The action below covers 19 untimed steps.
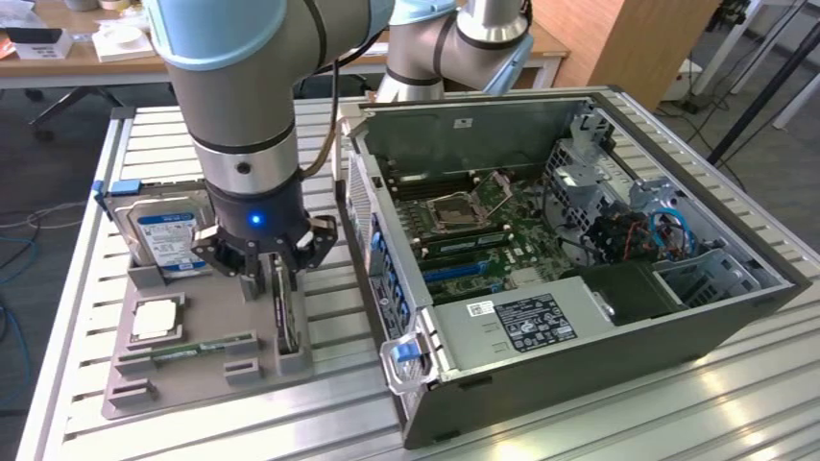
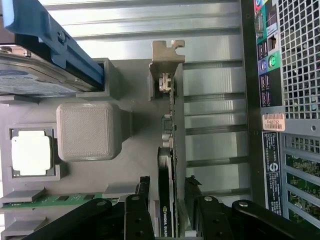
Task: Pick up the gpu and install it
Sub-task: 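Pick up the gpu and move the gpu toward the slot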
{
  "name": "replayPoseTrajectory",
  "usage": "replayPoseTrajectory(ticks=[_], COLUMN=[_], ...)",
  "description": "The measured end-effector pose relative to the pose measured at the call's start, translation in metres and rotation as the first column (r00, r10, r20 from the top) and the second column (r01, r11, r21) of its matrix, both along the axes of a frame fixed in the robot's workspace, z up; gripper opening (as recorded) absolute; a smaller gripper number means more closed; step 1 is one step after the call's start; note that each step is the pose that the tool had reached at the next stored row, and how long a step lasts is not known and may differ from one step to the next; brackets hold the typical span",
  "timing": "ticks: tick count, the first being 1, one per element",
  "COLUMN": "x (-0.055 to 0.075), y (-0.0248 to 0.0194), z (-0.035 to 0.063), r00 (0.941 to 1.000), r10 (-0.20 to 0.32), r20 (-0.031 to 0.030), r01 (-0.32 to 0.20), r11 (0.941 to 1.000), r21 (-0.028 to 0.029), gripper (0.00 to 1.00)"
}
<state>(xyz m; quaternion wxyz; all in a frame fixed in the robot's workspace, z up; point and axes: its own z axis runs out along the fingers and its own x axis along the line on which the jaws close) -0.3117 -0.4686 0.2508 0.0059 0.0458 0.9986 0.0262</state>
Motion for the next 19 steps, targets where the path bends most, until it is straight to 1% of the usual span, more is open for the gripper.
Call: replayPoseTrajectory(ticks=[11, 19], x=[0.0, 0.0], y=[0.0, 0.0], z=[-0.0104, -0.014], r00=[1.0, 1.0], r10=[0.0, 0.0], r20=[-0.0001, -0.0001], r01=[0.0, 0.0], r11=[1.0, 1.0], r21=[0.0, -0.0001], gripper=[0.41, 0.41])
